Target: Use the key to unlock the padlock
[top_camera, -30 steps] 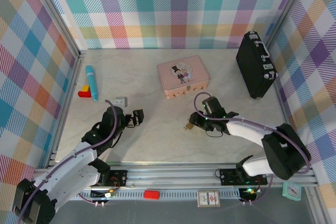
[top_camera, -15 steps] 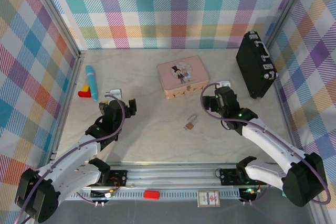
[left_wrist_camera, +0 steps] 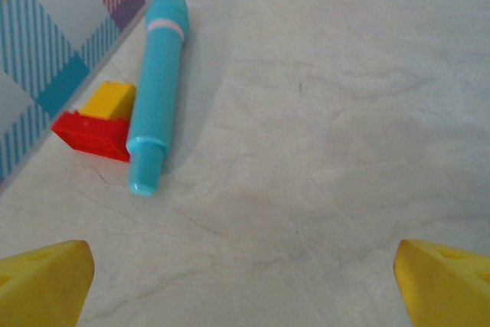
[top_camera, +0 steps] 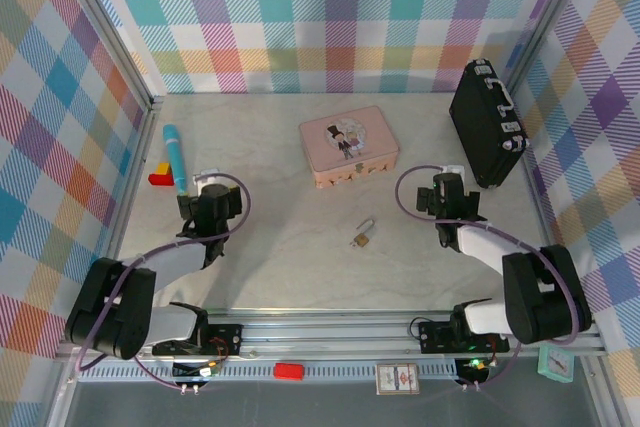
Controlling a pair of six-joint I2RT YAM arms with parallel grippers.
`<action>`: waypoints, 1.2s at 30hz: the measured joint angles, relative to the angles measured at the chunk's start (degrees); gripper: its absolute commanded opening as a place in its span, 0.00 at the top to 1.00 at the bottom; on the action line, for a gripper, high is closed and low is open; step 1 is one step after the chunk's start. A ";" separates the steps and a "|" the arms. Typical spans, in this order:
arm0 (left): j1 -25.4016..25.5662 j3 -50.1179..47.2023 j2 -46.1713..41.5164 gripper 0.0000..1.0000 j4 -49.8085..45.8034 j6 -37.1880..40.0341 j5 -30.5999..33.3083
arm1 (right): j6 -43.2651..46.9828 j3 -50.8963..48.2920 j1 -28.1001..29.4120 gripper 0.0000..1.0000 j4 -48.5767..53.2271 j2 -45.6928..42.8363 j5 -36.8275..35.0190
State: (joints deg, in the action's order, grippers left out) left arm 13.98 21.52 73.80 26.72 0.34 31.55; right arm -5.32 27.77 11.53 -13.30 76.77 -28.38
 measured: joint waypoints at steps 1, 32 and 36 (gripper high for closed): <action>-0.81 -1.44 0.79 0.00 2.27 0.70 -1.60 | 0.76 -1.03 -0.63 0.01 -2.95 0.37 1.46; -9.68 1.99 17.20 0.00 21.29 2.01 -24.65 | 4.35 -4.83 -11.93 0.01 -31.71 11.63 28.89; -9.68 1.99 17.22 0.00 21.29 2.01 -24.65 | 4.35 -4.81 -11.91 0.01 -31.69 11.63 29.83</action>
State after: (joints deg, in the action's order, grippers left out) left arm 4.29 23.51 91.02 48.01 2.35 6.90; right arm -0.97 22.96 -0.38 -44.99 88.40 1.45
